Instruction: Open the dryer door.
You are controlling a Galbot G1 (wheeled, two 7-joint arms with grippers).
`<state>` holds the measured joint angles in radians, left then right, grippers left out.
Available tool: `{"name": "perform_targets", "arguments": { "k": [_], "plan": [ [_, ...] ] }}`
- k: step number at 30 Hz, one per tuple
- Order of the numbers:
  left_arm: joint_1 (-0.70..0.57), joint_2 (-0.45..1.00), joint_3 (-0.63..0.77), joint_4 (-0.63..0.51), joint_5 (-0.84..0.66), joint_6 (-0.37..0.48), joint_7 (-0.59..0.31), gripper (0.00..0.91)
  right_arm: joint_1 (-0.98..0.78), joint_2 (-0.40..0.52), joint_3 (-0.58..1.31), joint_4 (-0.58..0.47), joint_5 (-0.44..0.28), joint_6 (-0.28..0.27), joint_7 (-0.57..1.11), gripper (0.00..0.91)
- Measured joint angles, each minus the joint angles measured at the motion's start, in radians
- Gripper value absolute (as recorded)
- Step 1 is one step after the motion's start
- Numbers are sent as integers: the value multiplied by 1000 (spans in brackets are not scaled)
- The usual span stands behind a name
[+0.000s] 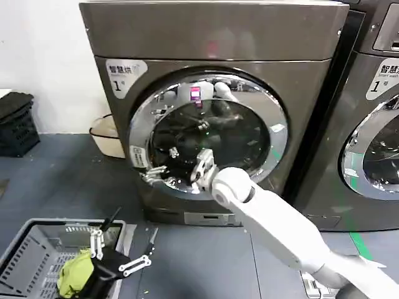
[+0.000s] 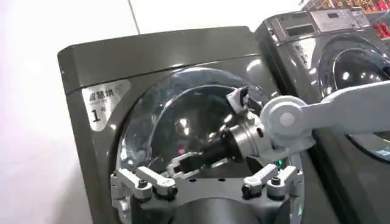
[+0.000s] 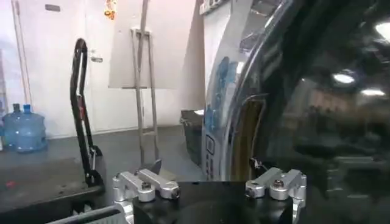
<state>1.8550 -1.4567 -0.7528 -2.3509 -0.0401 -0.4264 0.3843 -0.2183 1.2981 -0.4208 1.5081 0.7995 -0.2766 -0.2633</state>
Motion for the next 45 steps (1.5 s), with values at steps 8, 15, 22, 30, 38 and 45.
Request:
{"name": "perform_targets", "arguments": {
  "k": [8, 15, 22, 30, 38, 45],
  "plan": [
    [2, 0, 2, -2, 0, 0, 1, 907, 17, 27, -10, -44, -8, 4, -27, 907],
    [2, 1, 4, -2, -1, 0, 1, 907, 24, 36, -18, -69, -13, 10, -62, 907],
    [3, 1, 3, -2, -1, 0, 1, 907, 24, 22, -24, -61, -7, 12, -116, 907],
    [1, 3, 0, -2, -3, 1, 1, 907, 13, -17, -30, -18, 14, 14, -164, 907],
    [-2, 3, -2, -1, -4, 4, 2, 907, -15, -76, -26, 42, 53, 15, -233, 907],
    [-14, 9, -26, 12, -24, 10, 2, 907, -38, -146, -23, 112, 77, -5, -289, 907]
  ]
}}
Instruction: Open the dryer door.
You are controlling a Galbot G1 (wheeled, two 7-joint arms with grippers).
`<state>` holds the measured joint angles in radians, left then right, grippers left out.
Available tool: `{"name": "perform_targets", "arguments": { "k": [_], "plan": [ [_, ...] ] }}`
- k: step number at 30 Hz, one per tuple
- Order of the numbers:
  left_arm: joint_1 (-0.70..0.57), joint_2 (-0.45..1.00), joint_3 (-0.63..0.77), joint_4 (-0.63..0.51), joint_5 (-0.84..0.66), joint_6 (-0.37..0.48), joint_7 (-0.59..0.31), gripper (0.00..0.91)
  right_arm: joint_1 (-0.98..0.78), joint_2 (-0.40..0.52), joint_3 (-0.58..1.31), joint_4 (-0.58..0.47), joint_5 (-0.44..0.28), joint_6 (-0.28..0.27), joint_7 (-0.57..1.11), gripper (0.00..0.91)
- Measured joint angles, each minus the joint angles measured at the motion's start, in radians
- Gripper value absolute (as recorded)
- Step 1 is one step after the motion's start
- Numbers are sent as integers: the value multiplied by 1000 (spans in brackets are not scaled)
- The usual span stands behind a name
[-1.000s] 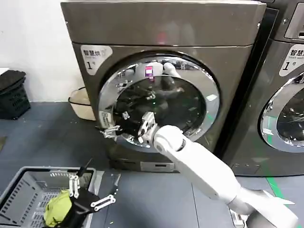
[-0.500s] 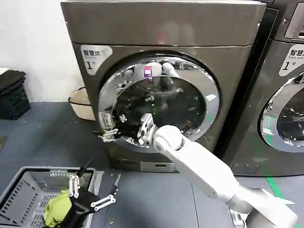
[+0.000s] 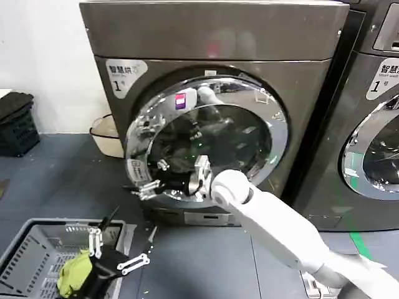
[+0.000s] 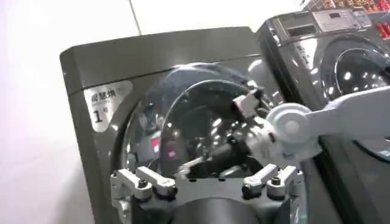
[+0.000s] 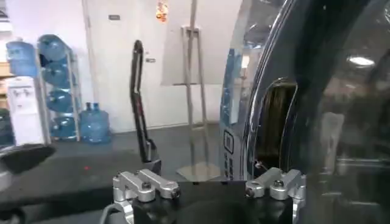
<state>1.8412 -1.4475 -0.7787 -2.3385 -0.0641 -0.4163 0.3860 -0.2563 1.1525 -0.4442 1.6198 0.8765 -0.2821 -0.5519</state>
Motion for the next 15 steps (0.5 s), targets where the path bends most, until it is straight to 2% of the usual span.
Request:
{"name": "perform_targets", "arguments": {
  "k": [15],
  "plan": [
    [-69, 49, -115, 49, -113, 65, 6, 907, -31, -150, -5, 174, 30, -9, -64, 907]
  ]
}}
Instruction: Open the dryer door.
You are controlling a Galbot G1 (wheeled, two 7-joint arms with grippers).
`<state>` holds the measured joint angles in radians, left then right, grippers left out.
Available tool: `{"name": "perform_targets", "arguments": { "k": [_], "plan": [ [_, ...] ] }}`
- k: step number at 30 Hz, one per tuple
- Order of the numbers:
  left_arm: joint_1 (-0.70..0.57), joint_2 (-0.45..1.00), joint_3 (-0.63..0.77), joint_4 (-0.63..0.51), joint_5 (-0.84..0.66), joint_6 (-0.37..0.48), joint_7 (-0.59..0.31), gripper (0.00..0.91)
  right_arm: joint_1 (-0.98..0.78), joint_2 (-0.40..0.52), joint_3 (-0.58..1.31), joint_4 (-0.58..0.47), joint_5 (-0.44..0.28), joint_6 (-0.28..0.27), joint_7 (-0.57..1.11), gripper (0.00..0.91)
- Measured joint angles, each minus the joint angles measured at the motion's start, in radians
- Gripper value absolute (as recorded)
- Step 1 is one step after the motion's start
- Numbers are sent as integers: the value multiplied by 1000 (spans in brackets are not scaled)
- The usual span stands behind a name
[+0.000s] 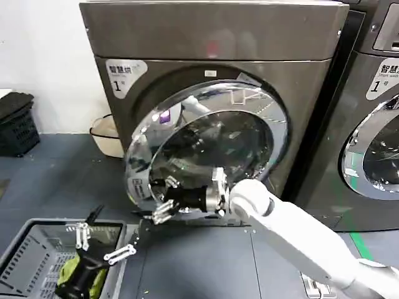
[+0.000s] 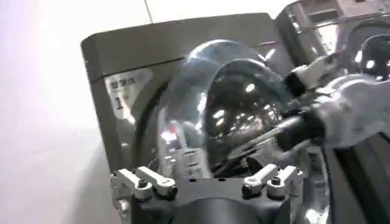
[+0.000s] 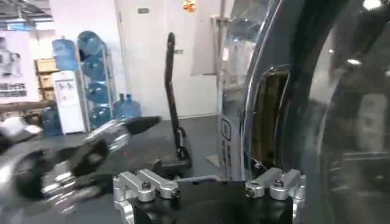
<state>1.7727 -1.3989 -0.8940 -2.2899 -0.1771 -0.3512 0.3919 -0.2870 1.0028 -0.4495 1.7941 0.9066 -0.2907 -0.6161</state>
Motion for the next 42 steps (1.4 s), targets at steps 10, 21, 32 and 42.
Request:
{"name": "perform_targets", "arguments": {
  "k": [10, 21, 32, 42],
  "plan": [
    [-86, 63, -138, 62, -92, 30, 4, 907, -3, -65, -3, 76, 4, -6, -61, 907],
    [-183, 163, -150, 134, -75, 60, -2, 907, -66, -170, 47, 182, 1, 4, -78, 907],
    [-319, 346, -27, 208, -69, 87, 17, 907, -263, -318, 263, 305, -22, 20, -42, 907],
    [-429, 468, 128, 240, -61, 68, 64, 907, -658, -385, 681, 413, -53, 51, 18, 907]
  ]
}}
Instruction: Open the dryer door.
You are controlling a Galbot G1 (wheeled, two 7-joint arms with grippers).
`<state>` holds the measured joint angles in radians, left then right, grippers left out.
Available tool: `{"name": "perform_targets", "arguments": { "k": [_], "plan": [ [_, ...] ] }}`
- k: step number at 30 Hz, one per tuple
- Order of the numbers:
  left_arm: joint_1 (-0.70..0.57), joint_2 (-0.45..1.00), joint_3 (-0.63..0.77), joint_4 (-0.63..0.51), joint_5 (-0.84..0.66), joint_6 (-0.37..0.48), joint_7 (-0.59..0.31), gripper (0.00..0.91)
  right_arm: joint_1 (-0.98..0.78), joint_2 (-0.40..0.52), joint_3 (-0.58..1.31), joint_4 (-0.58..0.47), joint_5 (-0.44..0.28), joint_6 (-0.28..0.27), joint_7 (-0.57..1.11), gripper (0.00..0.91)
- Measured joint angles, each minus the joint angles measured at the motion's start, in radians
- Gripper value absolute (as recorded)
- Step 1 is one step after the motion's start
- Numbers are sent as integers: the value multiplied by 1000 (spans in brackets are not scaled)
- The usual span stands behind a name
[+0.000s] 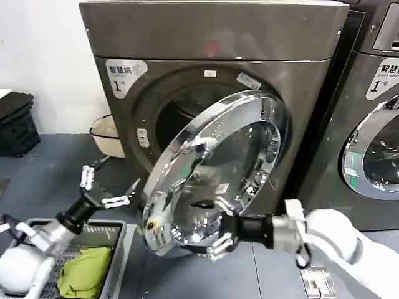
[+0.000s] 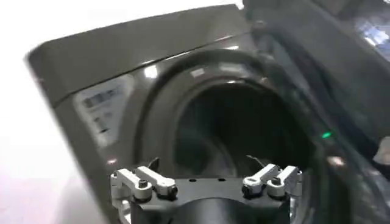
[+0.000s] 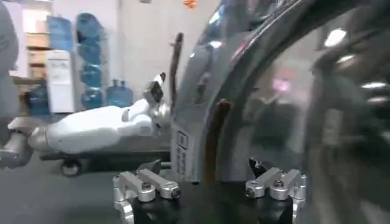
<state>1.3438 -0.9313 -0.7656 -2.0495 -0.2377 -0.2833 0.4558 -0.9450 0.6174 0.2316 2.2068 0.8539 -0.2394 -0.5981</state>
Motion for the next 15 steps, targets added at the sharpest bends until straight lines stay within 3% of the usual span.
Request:
{"name": "perform_targets", "arguments": {
  "k": [7, 15],
  "plan": [
    [-61, 34, 118, 0, 11, -5, 16, 907, -343, 57, 382, 53, -54, 44, 38, 907],
    [-142, 49, 247, 25, 13, -15, 28, 907, -697, 216, 763, 102, -137, 134, 102, 907]
  ]
}}
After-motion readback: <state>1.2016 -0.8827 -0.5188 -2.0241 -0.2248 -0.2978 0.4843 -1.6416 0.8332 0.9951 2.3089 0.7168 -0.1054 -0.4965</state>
